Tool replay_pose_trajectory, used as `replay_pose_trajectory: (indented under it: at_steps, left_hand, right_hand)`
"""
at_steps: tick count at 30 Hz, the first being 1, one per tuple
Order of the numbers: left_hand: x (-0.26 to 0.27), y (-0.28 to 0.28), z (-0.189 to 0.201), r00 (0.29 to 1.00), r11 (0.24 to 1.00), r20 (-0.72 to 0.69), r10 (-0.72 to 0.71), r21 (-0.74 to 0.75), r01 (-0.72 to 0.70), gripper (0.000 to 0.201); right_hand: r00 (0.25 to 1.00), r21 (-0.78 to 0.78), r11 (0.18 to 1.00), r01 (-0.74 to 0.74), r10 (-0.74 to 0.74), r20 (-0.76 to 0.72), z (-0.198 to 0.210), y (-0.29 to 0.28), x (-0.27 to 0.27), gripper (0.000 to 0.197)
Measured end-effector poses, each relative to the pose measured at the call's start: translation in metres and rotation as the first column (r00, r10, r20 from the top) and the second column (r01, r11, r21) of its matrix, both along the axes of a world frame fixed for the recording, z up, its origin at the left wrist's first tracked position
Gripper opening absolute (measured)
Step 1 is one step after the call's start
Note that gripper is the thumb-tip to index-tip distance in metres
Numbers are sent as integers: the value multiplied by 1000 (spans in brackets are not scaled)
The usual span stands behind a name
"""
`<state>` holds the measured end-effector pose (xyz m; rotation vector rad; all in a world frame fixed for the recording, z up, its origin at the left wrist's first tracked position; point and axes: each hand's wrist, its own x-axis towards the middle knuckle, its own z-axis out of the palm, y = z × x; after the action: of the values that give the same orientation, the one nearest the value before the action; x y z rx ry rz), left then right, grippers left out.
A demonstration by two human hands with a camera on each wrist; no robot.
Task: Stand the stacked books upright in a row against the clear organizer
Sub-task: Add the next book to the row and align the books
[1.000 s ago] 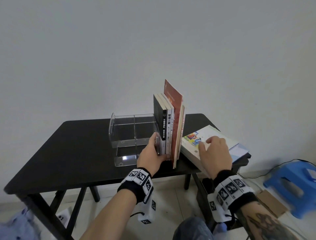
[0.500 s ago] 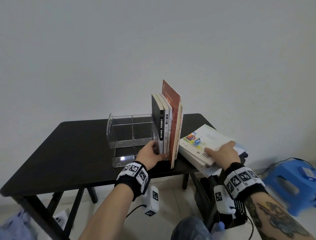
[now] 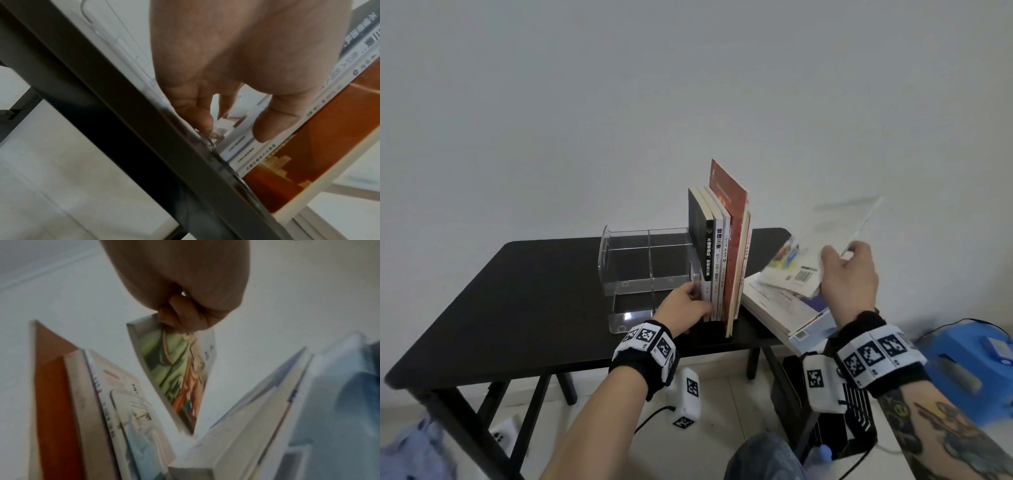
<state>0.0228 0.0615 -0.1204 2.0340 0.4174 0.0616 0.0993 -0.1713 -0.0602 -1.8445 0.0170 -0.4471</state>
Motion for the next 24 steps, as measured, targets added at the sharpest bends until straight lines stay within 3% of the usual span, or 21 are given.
replay_pose_trajectory:
  at_steps: [5,10,14,17,20,24]
  left_hand:
    - [-5,-6,7,998,997,-34,51,-48,-52,36]
    - [18,-9,20,923,996,-375,85,30,-79,42]
    - [8,-6,15,976,983,-188,115,-120,-139,43]
    - [11,-4,11,969,979,-200,142,-116,-168,44]
    - [16,-6,8,968,979,-195,158,-94,-179,44]
    - [19,-5,7,961,980,-235,143,-100,-170,42]
  right_hand:
    - [923,145,988,-44,-16,385,38,14,-36,32]
    - [849,265,938,-223,53,525,76,29,-73,28]
    - [798,245,922,-299,101,595,83,45,-91,34]
    - [788,137,950,-280,146,598,68,58,-93,37]
    - [794,-74,964,-257,254,552,49,73,-93,37]
    - [740,-349,915,-201,375,558,28,88,-90,54]
